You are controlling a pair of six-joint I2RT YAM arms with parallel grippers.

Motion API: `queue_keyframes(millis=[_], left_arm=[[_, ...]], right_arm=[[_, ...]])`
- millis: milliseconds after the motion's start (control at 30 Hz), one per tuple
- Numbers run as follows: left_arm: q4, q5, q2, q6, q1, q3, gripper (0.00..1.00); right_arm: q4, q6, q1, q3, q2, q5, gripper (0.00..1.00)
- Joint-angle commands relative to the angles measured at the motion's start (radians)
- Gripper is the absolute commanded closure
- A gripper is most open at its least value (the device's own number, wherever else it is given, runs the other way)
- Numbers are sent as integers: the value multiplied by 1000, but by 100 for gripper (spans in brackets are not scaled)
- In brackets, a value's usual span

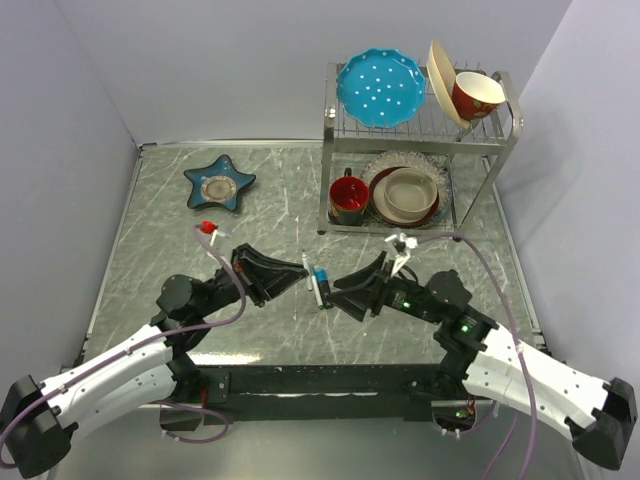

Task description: Insert the pens into the pen caps

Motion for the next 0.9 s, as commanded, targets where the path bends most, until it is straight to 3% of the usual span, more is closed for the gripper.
queue_keyframes(millis=[0,267,533,867], left_arm=[[17,-23,-41,-50,-4,14,99],[-66,-51,-115,-22,-4,10,99],[-100,-34,-137,-25,-4,4,99],[-123,-30,-124,-34,-4,13,99]], right_arm=[[145,-5,43,78,91,-28,34],[130,-63,161,172,193,54,35],[93,-97,172,242,242,92,37],[84,-112,173,296,297,81,55]])
